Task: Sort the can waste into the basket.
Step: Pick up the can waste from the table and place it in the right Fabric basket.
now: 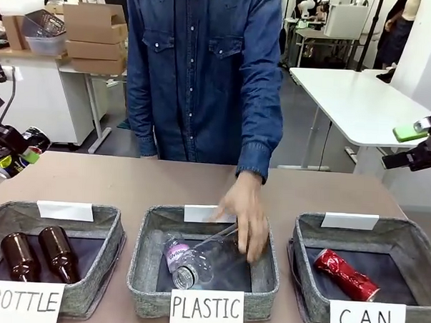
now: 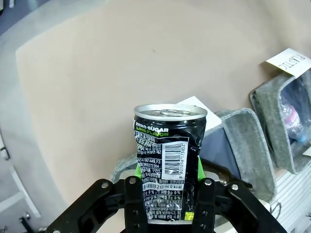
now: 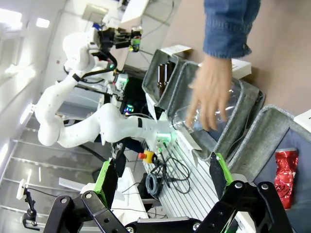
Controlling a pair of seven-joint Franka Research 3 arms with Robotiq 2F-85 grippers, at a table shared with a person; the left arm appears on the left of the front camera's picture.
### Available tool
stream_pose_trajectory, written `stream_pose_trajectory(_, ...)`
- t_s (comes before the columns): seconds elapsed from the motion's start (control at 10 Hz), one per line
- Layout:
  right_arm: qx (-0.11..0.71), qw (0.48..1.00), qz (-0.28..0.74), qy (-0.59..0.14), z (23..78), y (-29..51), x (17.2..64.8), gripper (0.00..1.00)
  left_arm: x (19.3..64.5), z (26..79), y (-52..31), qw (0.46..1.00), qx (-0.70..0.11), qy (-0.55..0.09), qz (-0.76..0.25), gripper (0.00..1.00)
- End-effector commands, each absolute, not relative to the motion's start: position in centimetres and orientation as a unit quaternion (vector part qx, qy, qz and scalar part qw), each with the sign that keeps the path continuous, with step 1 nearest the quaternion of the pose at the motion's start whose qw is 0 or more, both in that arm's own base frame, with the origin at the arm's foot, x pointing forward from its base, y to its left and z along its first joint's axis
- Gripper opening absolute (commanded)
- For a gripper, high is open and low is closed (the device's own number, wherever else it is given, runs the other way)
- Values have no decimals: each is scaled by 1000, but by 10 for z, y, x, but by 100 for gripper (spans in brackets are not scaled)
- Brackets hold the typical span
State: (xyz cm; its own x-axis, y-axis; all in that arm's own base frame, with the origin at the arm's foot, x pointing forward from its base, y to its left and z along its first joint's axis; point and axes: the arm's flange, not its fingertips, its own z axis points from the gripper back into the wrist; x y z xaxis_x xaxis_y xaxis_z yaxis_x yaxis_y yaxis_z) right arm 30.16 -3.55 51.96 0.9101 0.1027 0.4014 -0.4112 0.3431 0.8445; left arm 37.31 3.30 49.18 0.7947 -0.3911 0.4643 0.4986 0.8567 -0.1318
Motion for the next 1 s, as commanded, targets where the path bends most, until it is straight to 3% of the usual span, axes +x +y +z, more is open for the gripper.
stream_pose_trajectory(0.0,549,805,171,-145,520,-38,302,100,375,496,35,939,-121,-219,-237,39)
stream_pose_trajectory(0.3,549,805,171,-145,520,-38,302,100,374,494,33,939,-124,-218,-237,39)
stream_pose_trajectory(0.4,551,807,159,-140,520,-35,302,100,370,500,0,909,-150,-231,-312,39)
stream_pose_trajectory(0.6,447,868,103,-188,567,-121,260,100,363,518,-110,811,-204,-236,-495,39)
stream_pose_trajectory(0.7,430,881,68,-186,580,-167,233,100,356,524,-174,760,-227,-229,-565,39)
stream_pose_trajectory(0.9,385,886,-60,-253,579,-251,176,100,325,522,-309,672,-240,-194,-674,39)
